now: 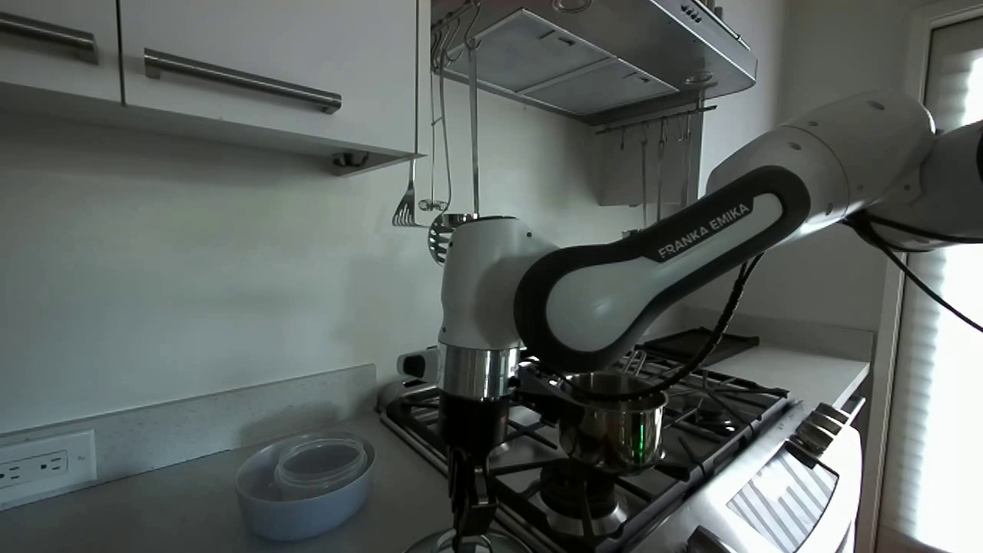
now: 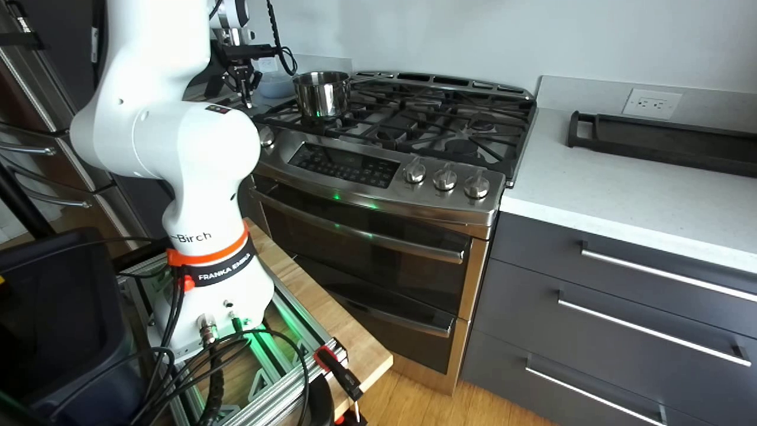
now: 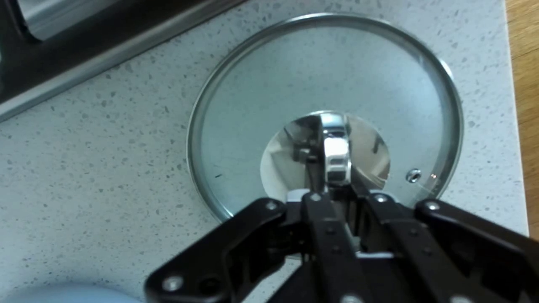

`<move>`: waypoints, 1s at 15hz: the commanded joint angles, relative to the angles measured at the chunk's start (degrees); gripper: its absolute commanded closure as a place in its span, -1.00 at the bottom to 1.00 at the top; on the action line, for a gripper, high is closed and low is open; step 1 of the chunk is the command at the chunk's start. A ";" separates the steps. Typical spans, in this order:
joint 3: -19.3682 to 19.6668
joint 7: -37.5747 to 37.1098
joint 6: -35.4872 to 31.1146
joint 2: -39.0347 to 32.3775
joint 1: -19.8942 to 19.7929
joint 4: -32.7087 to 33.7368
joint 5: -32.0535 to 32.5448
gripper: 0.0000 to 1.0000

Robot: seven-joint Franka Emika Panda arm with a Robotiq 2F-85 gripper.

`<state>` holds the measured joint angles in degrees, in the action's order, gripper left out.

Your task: Remove the lid from the pot

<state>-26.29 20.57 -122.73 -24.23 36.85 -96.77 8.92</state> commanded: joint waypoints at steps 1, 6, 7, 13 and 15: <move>-0.12 0.18 -1.01 0.75 0.06 -1.14 -0.20 0.41; -0.19 0.08 -1.18 0.92 0.03 -1.13 -0.25 -0.01; -0.19 0.03 -1.03 1.07 0.02 -1.08 -0.25 -0.26; -0.41 1.15 4.54 5.87 -1.20 0.36 -1.00 -1.00; -0.58 2.19 8.51 8.22 -1.84 1.61 -1.51 -1.00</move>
<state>-26.45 20.92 -119.87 -20.38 36.20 -95.56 8.74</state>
